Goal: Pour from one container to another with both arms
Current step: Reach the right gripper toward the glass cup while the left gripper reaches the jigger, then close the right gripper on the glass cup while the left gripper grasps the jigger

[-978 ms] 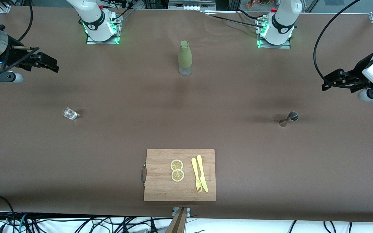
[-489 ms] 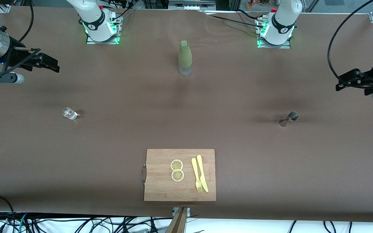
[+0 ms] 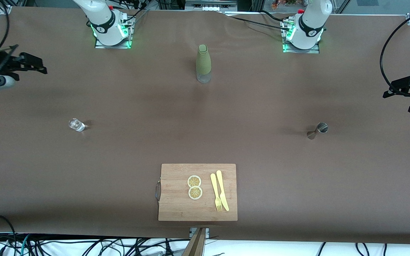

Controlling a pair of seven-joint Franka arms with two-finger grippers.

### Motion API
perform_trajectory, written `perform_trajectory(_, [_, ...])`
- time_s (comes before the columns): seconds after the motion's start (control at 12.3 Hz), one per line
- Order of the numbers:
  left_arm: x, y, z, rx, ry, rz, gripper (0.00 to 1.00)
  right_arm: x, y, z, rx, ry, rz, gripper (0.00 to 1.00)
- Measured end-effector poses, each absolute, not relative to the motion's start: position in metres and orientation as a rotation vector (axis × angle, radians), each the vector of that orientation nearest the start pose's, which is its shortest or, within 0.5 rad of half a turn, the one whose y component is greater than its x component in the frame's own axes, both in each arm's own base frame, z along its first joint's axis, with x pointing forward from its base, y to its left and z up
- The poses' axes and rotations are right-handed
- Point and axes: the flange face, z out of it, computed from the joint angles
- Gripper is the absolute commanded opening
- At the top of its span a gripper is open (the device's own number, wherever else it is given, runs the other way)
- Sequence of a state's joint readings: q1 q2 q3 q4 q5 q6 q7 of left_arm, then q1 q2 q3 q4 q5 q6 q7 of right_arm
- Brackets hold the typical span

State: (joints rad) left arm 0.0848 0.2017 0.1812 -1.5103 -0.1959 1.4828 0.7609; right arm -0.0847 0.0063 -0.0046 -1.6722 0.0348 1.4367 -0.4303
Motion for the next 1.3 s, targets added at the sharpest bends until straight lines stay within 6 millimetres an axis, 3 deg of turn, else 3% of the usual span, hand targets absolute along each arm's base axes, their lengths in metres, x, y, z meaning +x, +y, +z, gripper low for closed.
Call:
perform_trajectory(0.16, [0.577, 0.156, 0.493, -3.370, 1.034, 0.155, 1.00, 0.537, -0.073, 0.547, -2.902, -0.762, 0.312, 1.00])
perform_trajectory(0.41, [0.568, 0.189, 0.419, -3.429, 1.487, -0.050, 1.00, 0.540, -0.135, 0.497, -2.688, -1.071, 0.302, 1.00])
perform_trajectory(0.57, [0.564, 0.202, 0.370, -3.425, 1.728, -0.224, 1.00, 0.540, -0.177, 0.454, -2.525, -1.144, 0.233, 1.00])
perform_trajectory(0.81, [0.554, 0.227, 0.284, -3.425, 1.948, -0.544, 1.00, 0.535, -0.238, 0.388, -2.317, -1.223, 0.044, 1.00])
perform_trajectory(0.98, [0.547, 0.233, 0.232, -3.367, 2.084, -0.773, 1.00, 0.537, -0.265, 0.346, -2.211, -1.334, -0.126, 1.00])
perform_trajectory(1.3, [0.539, 0.224, 0.157, -3.162, 2.276, -1.216, 1.00, 0.534, -0.289, 0.260, -1.976, -1.436, -0.486, 1.00])
